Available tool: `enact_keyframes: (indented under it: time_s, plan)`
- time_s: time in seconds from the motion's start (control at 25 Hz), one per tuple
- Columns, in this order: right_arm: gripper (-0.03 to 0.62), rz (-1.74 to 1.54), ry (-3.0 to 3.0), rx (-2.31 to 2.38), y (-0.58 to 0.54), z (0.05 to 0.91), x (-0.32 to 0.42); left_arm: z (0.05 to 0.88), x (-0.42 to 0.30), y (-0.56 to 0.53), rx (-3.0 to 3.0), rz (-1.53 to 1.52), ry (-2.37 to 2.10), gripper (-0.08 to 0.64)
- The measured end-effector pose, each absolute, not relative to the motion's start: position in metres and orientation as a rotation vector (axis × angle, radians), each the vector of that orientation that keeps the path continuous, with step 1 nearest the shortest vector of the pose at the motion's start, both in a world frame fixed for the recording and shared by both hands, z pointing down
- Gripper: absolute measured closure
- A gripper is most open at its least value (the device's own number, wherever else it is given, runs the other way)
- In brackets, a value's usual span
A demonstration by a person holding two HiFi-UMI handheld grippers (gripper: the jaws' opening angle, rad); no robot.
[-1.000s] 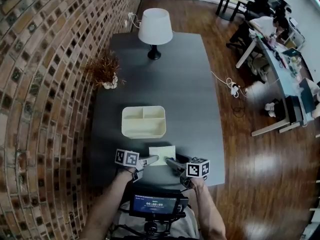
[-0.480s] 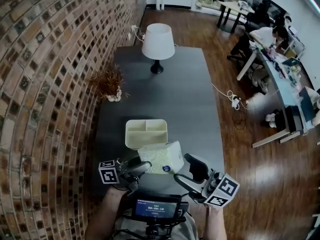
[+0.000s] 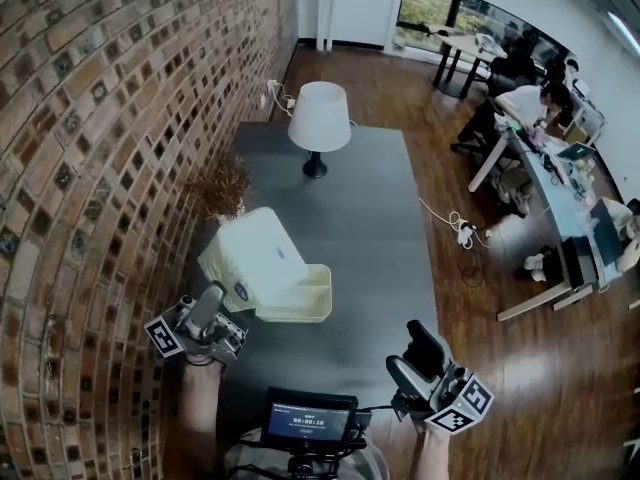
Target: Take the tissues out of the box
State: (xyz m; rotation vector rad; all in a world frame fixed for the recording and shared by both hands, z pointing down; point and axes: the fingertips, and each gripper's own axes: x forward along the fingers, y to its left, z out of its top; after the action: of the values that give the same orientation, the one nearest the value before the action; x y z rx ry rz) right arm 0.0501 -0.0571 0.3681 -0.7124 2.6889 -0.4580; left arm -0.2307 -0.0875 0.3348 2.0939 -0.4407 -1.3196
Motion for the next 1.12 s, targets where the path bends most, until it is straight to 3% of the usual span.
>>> enact_keyframes:
  time_s: [0.52,1.12]
  plan:
    - [0.265,-0.389,2.524,-0.889,-0.059,0.340,0.094,0.323,-0.205,-0.094,2.052,-1.333,-0.364,0.281]
    - [0.265,-0.457,2.592,-0.857,-0.058,0.356,0.062,0.327,-0.220,-0.078,2.021,-1.316,-0.419,0.281]
